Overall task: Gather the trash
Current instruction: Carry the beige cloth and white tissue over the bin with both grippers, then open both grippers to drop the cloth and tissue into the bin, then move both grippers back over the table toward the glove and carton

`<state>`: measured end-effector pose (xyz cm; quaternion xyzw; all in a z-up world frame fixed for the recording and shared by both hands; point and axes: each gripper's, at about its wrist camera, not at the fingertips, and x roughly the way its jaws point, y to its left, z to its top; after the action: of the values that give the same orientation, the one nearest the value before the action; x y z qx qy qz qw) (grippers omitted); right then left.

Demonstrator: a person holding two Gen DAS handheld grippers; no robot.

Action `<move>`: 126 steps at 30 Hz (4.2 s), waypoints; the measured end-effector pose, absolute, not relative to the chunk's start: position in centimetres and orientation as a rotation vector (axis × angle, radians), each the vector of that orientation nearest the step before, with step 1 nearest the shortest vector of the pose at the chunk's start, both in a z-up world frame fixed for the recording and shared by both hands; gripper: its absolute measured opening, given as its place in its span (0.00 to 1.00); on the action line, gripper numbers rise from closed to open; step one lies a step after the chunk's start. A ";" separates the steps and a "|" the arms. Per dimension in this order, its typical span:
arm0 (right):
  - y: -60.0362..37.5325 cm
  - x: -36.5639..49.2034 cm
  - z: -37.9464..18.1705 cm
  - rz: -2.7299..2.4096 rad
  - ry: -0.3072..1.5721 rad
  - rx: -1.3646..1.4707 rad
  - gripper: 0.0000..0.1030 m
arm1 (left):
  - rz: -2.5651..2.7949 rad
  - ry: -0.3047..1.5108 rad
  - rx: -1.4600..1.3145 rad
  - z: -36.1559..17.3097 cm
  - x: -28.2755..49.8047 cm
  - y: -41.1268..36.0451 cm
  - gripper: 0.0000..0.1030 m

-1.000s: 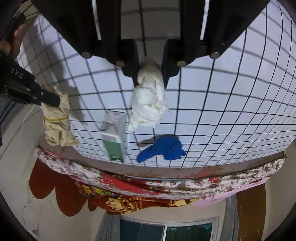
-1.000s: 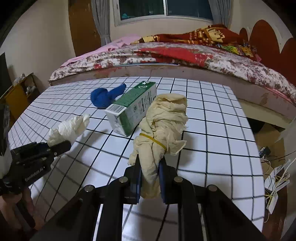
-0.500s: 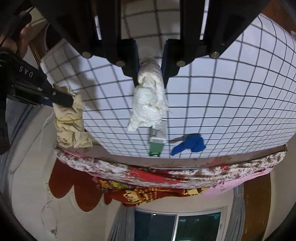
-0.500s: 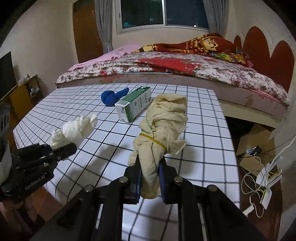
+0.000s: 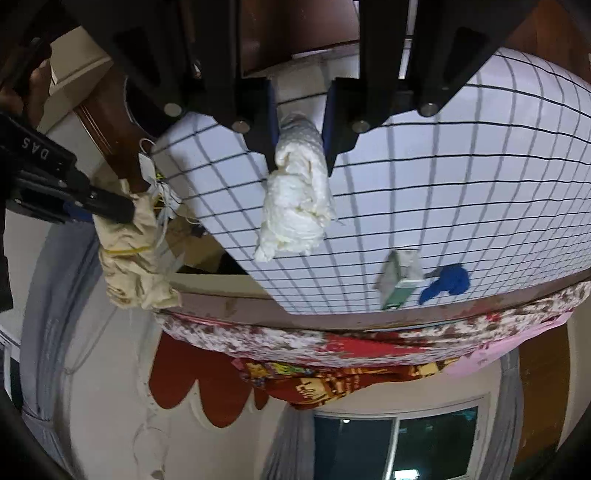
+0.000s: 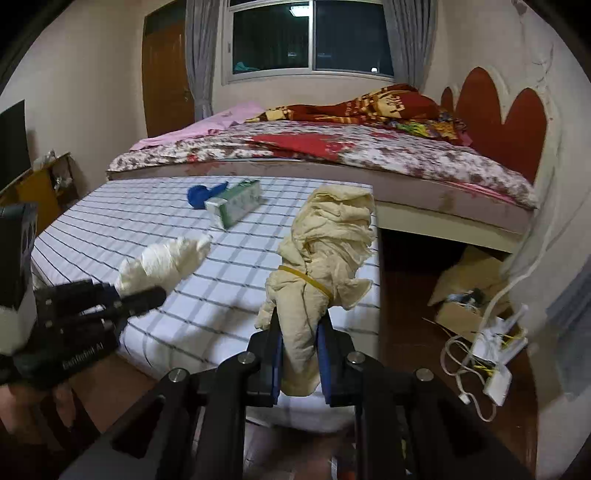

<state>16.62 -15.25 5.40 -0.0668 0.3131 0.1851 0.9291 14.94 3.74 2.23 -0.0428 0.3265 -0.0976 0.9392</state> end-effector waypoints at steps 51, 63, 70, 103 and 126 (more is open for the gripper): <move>-35.2 11.9 -8.8 0.052 0.946 0.007 0.17 | -0.570 0.965 0.105 -9.6 12.7 -18.5 0.21; -34.8 15.0 -13.2 0.106 1.058 0.015 0.17 | -0.563 1.004 0.066 -11.9 14.4 -18.7 0.23; -35.5 16.7 -15.6 -0.037 1.121 -0.057 0.99 | -0.523 1.085 0.064 -14.6 15.5 -18.5 0.87; -34.1 13.5 -11.5 -0.070 1.040 -0.130 0.99 | -0.390 0.962 0.121 -10.5 13.2 -15.8 0.99; -30.1 11.9 -5.9 0.001 0.918 -0.160 0.99 | -0.325 0.866 0.115 -5.8 11.3 -11.5 0.99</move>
<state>11.94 -30.11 -5.91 -0.0770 0.4425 0.0004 0.8935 11.35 -11.47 -5.84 0.0556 0.4177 -0.1565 0.8933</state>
